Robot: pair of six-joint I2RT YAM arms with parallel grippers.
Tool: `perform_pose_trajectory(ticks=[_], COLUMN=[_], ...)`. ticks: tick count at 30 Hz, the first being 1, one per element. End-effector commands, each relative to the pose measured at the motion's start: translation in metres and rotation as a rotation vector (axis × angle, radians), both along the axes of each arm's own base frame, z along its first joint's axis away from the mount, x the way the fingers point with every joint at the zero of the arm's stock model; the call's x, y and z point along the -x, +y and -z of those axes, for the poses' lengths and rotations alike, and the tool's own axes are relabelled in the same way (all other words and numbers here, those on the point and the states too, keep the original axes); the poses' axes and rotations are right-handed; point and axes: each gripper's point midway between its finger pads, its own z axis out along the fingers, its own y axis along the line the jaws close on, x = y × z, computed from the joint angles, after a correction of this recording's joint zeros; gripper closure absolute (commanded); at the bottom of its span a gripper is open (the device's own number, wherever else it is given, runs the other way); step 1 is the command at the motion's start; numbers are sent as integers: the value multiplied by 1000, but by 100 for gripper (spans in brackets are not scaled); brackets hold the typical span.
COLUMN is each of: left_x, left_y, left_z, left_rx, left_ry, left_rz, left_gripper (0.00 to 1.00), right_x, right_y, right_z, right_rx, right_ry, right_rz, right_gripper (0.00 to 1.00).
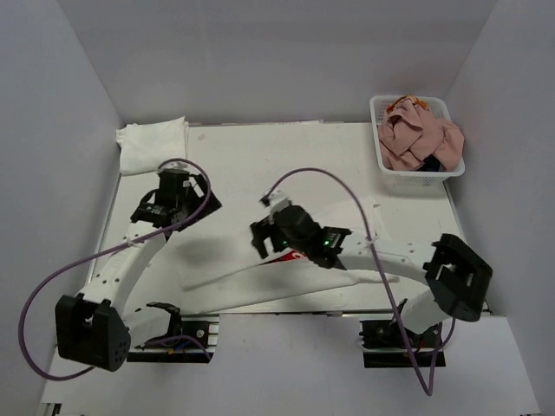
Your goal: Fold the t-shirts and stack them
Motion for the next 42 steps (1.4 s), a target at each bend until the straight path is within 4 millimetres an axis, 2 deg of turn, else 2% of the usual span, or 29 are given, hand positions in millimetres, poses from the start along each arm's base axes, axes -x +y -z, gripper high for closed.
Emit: perform_pose_trajectory(ticks=[1, 2, 3, 4, 7, 8, 9, 10, 11, 15, 18, 19, 21, 23, 24, 25, 26, 28, 29, 30, 35, 37, 39, 42], left_x=[6, 18, 23, 35, 52, 57, 59, 56, 57, 54, 52, 57, 59, 57, 58, 58, 58, 62, 65, 66, 65, 64, 65, 66], left_y=[-62, -75, -82, -94, -107, -108, -106, -99, -99, -99, -90, -83, -77, -72, -69, -70, -69, -68, -66, -66, -58, -56, -57, -53], left_z=[9, 20, 25, 35, 56, 71, 82, 93, 98, 106, 117, 126, 131, 134, 135, 135, 138, 143, 146, 148, 161, 162, 164, 172], left_rx=[144, 149, 154, 162, 158, 149, 110, 71, 53, 9, -33, -57, -67, -89, -99, -94, -98, -98, -102, -105, -139, -151, -142, -134], left_ry=[-13, 22, 33, 54, 106, 146, 165, 187, 199, 222, 236, 255, 266, 267, 274, 275, 285, 304, 313, 321, 367, 376, 387, 410], left_rz=[286, 346, 372, 422, 480, 476, 464, 434, 432, 432, 389, 375, 360, 328, 322, 315, 315, 307, 307, 307, 282, 276, 259, 207], left_gripper=[1, 1, 1, 1, 1, 1, 1, 1, 1, 1, 1, 1, 1, 1, 1, 1, 1, 1, 1, 1, 1, 1, 1, 1], right_x=[-29, -36, -38, -45, -45, -46, -44, -35, -33, -13, 0, 4, 16, 29, 27, 29, 25, 19, 17, 14, -4, -5, 3, 21], right_y=[-86, -117, -130, -171, -202, -209, -210, -210, -212, -227, -235, -235, -230, -210, -207, -210, -210, -223, -228, -247, -274, -279, -278, -262], right_z=[27, 36, 39, 50, 71, 80, 87, 102, 107, 124, 122, 113, 110, 98, 87, 87, 77, 70, 69, 69, 76, 85, 93, 94], right_rx=[114, 180, 200, 272, 332, 356, 366, 402, 412, 467, 449, 424, 392, 298, 250, 246, 212, 201, 210, 261, 366, 414, 469, 443], right_ry=[90, 90, 93, 115, 201, 223, 243, 314, 338, 411, 432, 425, 447, 482, 456, 454, 423, 388, 380, 355, 287, 309, 367, 446], right_rz=[384, 474, 515, 633, 696, 693, 678, 643, 644, 652, 645, 635, 564, 451, 434, 441, 450, 541, 577, 662, 803, 813, 778, 652], right_gripper=[10, 10, 10, 10, 10, 10, 10, 10, 10, 10, 10, 10, 10, 10, 10, 10, 10, 10, 10, 10, 10, 10, 10, 10])
